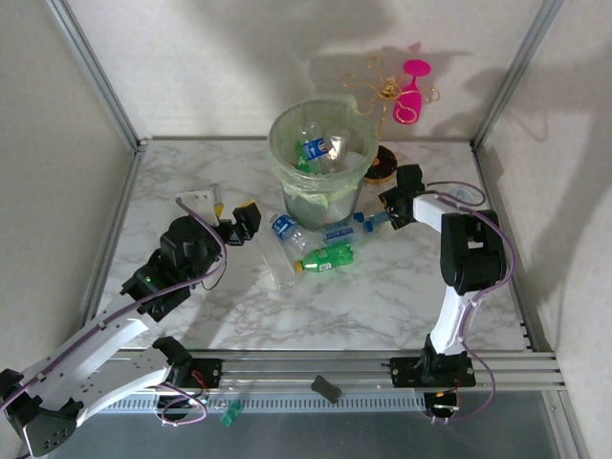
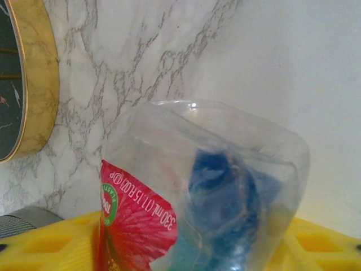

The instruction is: Put the plastic bottles in the bin

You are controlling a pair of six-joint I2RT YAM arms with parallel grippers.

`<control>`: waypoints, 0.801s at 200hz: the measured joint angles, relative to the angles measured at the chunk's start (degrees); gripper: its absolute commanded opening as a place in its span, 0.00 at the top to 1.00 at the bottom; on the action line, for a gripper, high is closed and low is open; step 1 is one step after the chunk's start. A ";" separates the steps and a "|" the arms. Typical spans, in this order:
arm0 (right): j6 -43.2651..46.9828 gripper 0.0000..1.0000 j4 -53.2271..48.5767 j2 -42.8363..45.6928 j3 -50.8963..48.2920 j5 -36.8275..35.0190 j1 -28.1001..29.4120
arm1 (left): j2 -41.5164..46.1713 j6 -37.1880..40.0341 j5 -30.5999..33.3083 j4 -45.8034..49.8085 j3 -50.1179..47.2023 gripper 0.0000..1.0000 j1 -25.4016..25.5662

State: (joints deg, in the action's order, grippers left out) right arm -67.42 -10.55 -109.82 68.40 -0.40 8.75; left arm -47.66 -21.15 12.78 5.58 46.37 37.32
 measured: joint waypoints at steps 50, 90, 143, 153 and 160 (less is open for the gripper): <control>0.13 0.62 -0.02 0.92 -0.50 0.76 -1.84 | 0.00 0.00 0.02 0.00 0.00 0.16 0.00; 0.52 0.62 0.00 4.22 -0.74 2.62 -4.59 | 0.00 0.00 0.15 0.00 0.00 0.16 0.00; 1.88 0.62 -0.11 13.62 -4.11 3.04 -6.84 | 0.02 0.00 0.20 0.00 0.00 0.16 0.00; 2.29 0.62 -0.22 15.93 -5.29 3.04 -7.63 | 0.09 0.00 0.20 0.02 0.00 0.16 0.00; 2.49 0.62 -0.35 17.31 -6.05 3.02 -8.22 | 0.15 0.00 0.22 0.00 0.00 0.16 0.00</control>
State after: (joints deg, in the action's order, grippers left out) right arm -64.93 -10.90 -92.51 62.35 2.61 0.54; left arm -47.51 -21.15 12.99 5.58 46.37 37.32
